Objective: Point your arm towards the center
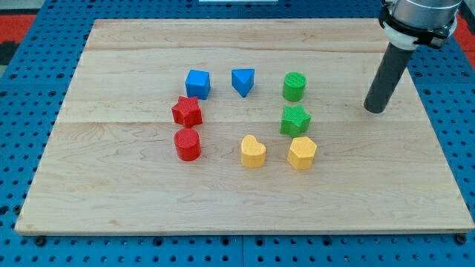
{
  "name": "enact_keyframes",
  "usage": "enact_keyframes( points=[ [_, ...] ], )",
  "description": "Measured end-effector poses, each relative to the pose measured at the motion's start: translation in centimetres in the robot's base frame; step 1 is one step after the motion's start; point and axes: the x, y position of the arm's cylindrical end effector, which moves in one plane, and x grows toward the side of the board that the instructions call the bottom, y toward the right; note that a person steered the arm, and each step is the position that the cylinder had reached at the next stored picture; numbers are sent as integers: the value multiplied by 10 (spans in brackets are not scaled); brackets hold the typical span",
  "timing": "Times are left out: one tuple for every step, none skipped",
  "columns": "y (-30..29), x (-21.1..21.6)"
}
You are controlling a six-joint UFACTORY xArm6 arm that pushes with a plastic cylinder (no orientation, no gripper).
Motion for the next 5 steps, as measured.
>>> enact_keyframes(
  points=[
    [0,0],
    [0,2],
    [5,13],
    [26,64],
    [32,140]
  ],
)
